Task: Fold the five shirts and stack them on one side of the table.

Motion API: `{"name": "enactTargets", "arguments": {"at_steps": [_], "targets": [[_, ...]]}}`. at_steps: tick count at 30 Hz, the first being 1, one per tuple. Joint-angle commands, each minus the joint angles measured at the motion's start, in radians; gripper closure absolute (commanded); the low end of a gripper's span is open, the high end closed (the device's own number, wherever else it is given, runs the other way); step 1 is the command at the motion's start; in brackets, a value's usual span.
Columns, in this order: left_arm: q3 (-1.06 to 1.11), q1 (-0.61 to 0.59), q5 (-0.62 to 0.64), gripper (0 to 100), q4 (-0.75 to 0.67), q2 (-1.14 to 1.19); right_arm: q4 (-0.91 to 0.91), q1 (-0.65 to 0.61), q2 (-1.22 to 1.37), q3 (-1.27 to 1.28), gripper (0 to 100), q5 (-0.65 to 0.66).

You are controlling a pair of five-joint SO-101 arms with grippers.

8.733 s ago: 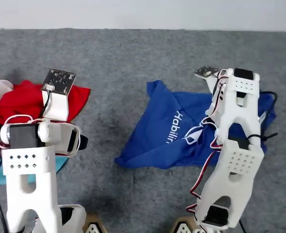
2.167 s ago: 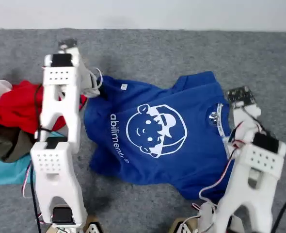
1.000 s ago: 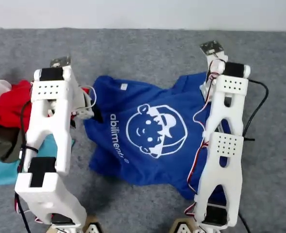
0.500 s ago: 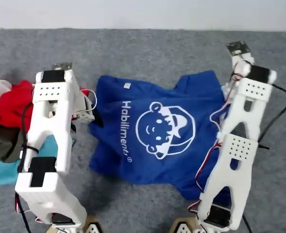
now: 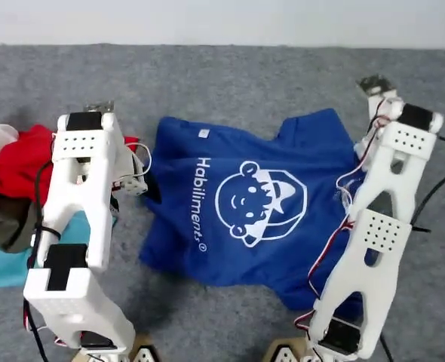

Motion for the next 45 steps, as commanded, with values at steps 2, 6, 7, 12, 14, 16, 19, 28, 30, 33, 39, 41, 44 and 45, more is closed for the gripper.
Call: {"name": "enactTargets", "arguments": {"at_steps": [2, 6, 7, 12, 14, 16, 19, 28, 30, 33, 39, 41, 44, 45], "targets": [[-0.002, 0.003, -0.012, 71, 0.032, -0.052, 0.021, -0.010, -0.179, 0.002, 70.7, 0.009], [-0.002, 0.003, -0.012, 71, 0.032, -0.052, -0.085, -0.068, -0.176, 0.011, 70.7, 0.008], [-0.002, 0.003, -0.012, 71, 0.032, -0.052, -0.114, -0.084, -0.157, 0.011, 70.8, 0.008], [-0.002, 0.003, -0.012, 73, 0.032, -0.052, -0.271, -0.147, -0.035, 0.005, 75.8, -0.025], [-0.002, 0.005, -0.012, 77, 0.032, -0.052, -0.326, -0.160, 0.001, 0.005, 75.8, -0.043], [-0.002, 0.005, -0.012, 80, 0.032, -0.052, -0.369, -0.171, 0.033, 0.008, 75.8, -0.048], [-0.002, 0.005, -0.012, 83, 0.032, -0.052, -0.415, -0.179, 0.070, 0.009, 75.8, -0.046], [0.044, 0.005, -0.012, 84, 0.034, -0.052, -0.478, -0.191, 0.154, 0.011, 76.0, -0.041], [0.059, 0.005, -0.012, 84, 0.034, -0.052, -0.478, -0.193, 0.170, 0.011, 76.1, -0.041], [0.062, 0.005, -0.012, 84, 0.034, -0.052, -0.473, -0.193, 0.189, 0.011, 77.4, -0.041], [0.062, 0.005, -0.014, 84, 0.034, -0.052, -0.475, -0.193, 0.199, 0.003, 98.9, -0.040], [0.062, 0.005, -0.014, 84, 0.034, -0.052, -0.476, -0.193, 0.193, 0.002, 97.7, -0.040], [0.062, 0.005, -0.014, 84, 0.034, -0.052, -0.476, -0.188, 0.191, -0.005, 98.5, -0.041], [0.062, 0.005, -0.014, 84, 0.034, -0.052, -0.475, -0.186, 0.191, -0.018, 98.9, -0.041]]}}
